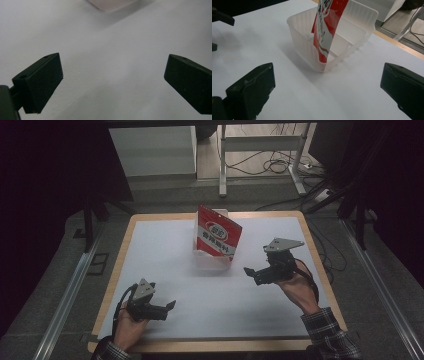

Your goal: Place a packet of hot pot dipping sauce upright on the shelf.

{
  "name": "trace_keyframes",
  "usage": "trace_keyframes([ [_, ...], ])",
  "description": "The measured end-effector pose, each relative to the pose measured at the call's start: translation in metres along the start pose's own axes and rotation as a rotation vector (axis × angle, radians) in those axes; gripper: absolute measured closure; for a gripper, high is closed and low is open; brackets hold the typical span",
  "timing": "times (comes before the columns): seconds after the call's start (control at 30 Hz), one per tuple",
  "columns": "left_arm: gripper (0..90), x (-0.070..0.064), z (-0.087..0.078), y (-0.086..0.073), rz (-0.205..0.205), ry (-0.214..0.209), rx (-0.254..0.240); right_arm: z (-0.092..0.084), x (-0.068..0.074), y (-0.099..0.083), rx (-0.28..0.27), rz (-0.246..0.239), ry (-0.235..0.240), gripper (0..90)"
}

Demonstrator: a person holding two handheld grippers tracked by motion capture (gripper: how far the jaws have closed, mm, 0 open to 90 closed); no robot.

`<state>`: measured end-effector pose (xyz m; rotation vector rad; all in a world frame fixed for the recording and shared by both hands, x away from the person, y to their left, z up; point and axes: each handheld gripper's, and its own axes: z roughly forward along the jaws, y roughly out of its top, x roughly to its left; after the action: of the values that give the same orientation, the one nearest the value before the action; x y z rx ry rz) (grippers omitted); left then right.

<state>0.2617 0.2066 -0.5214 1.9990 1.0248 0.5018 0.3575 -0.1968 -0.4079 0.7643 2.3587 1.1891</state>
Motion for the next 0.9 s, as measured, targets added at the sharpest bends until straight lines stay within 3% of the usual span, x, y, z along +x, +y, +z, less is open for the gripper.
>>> trace_keyframes([
  [0.5,1.9,-0.001,0.000,0.000,0.002,0.004,0.001,-0.011,0.008,-0.022,0.028,-0.005,-0.005,0.0],
  [0.9,2.0,-0.001,0.000,0.000,0.005,0.008,0.005,-0.028,0.004,-0.043,0.012,0.038,-0.062,0.0],
])
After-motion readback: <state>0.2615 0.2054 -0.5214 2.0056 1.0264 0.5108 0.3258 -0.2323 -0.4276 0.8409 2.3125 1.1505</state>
